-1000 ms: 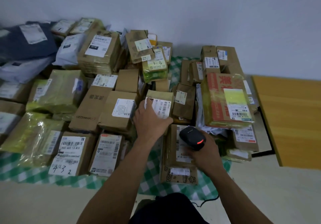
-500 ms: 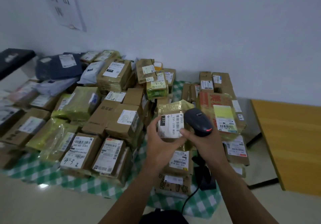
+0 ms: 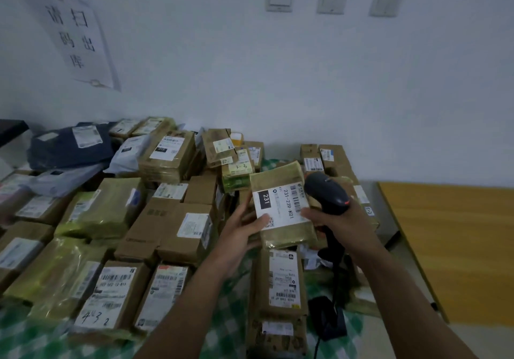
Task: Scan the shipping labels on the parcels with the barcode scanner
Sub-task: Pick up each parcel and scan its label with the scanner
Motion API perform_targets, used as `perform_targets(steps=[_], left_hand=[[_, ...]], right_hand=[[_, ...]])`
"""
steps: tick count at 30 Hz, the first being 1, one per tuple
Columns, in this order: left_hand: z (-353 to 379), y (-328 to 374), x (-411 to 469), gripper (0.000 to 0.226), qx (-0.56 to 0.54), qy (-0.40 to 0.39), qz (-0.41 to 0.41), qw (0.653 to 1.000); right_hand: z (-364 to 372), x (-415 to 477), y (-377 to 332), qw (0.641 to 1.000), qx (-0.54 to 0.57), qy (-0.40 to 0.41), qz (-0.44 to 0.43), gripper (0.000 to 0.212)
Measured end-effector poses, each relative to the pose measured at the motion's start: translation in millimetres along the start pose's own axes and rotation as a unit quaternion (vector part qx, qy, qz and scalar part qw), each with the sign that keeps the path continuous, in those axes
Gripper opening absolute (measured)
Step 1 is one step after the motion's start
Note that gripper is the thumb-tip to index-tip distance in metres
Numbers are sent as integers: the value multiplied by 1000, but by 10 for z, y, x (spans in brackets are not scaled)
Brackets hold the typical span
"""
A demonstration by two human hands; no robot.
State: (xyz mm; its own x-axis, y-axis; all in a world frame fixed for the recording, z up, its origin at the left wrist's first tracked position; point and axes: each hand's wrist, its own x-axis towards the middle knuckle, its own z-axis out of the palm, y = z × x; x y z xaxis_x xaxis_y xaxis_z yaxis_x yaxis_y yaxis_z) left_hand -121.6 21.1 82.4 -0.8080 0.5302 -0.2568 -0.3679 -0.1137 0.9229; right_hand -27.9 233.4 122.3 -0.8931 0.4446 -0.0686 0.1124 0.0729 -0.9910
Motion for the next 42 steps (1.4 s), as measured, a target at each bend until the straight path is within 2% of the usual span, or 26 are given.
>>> perform_targets(steps=[5,6,11,15,17,23,27,29,33,37,40,42], left_hand=[[-265,441,373,62,121,19,47,991],[-312,562,442,61,152,17,50,987],[-547,1000,857,60,262,2,70,962],[-622,1164,1061,63,328,-17,70,942],[-627,1213,1132,64,356,-21,70,932],[-592,1200,1299,66,389,-20,58,919],[-554,1167,1340,66,393,-10,69,917],[-549,1158,1370,66,397,-6,65,916],[-552,1147,1425,66,395,-3,63,917],[-564,1100,1462,66,385,-4,63,921],[-563,1052,1452,67,352,0,58,934],[-528,922,1389,67,317,0,45,947]], right_hand=[[82,215,-152,975,-187,63,-101,27],[88,246,-196,968,-219,65,-108,29],[166,359,-305,931,-355,16,-86,47],[265,464,-265,905,-417,22,-82,31],[292,494,-207,897,-438,15,-61,30],[285,530,-134,885,-460,18,-60,40],[264,608,-146,873,-488,-12,-14,52],[250,613,-207,867,-498,-28,-21,54],[211,657,-183,876,-481,-24,-18,53],[180,728,-160,860,-508,-52,-15,64],[163,815,-88,871,-489,-48,0,50],[95,838,-86,905,-425,-27,-13,39]])
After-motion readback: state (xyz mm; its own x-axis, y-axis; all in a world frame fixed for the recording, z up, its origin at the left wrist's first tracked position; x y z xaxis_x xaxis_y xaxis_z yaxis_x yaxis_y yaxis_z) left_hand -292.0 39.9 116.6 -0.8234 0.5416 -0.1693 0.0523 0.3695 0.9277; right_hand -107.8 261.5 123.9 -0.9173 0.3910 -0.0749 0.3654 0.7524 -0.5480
